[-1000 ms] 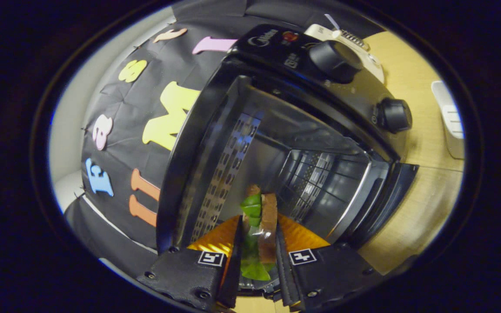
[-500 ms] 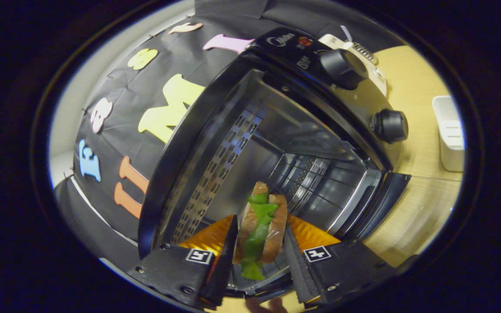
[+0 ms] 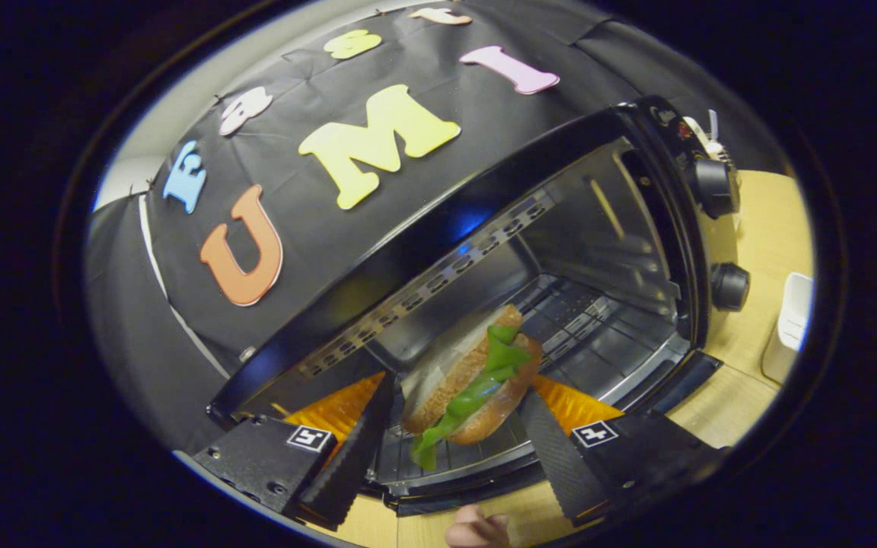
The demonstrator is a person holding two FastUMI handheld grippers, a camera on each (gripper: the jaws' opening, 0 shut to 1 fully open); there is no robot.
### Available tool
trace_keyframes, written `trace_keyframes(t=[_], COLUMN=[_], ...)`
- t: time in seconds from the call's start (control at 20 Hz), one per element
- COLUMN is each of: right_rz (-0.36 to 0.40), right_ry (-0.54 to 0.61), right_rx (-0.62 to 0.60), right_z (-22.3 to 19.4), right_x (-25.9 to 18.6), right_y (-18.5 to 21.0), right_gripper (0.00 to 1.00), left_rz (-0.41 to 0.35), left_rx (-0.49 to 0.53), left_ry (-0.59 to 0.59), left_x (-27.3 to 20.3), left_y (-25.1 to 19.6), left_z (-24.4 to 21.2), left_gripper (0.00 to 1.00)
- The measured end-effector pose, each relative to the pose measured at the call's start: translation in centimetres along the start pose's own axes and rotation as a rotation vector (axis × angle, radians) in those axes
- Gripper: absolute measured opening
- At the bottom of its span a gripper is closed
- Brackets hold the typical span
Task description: Open the electric oven with the left hand, put the food in, and close the electric oven.
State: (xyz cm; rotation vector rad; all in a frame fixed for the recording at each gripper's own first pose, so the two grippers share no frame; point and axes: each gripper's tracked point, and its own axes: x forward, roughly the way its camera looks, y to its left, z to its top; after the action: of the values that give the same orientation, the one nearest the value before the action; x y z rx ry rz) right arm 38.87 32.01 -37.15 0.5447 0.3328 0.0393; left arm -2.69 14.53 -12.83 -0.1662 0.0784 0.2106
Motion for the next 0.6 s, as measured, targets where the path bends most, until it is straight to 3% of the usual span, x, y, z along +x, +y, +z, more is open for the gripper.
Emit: trace_keyframes(t=[0.2, 0.4, 0.45, 0.5, 0.55, 0.6], right_rz=[0.009, -0.004, -0.014, -0.024, -0.034, -0.038], right_ry=[0.068, 0.154, 0.176, 0.205, 0.224, 0.238], right_rx=[-0.043, -0.173, -0.206, -0.238, -0.271, -0.309], right_z=[-0.7, -1.7, -2.1, -2.6, -3.0, -3.1], right_x=[0.1, -0.2, -0.2, -0.2, -0.1, -0.1], right_y=[0.0, 0.3, 0.4, 0.4, 0.3, 0.2], right_gripper=[0.99, 1.00, 1.00, 1.00, 0.88, 1.00], left_rz=[0.001, 0.004, 0.007, 0.008, 0.007, 0.005], left_rx=[0.000, 0.012, 0.012, 0.009, 0.003, -0.004], left_ry=[0.020, 0.037, 0.032, 0.030, 0.028, 0.029], left_x=[-0.2, 0.0, 0.0, -0.1, -0.2, -0.3], left_y=[-0.2, -0.5, -0.5, -0.6, -0.7, -0.9], left_z=[-0.5, -0.9, -0.8, -0.7, -0.7, -0.7], left_gripper=[0.94, 0.94, 0.83, 0.83, 0.94, 0.94])
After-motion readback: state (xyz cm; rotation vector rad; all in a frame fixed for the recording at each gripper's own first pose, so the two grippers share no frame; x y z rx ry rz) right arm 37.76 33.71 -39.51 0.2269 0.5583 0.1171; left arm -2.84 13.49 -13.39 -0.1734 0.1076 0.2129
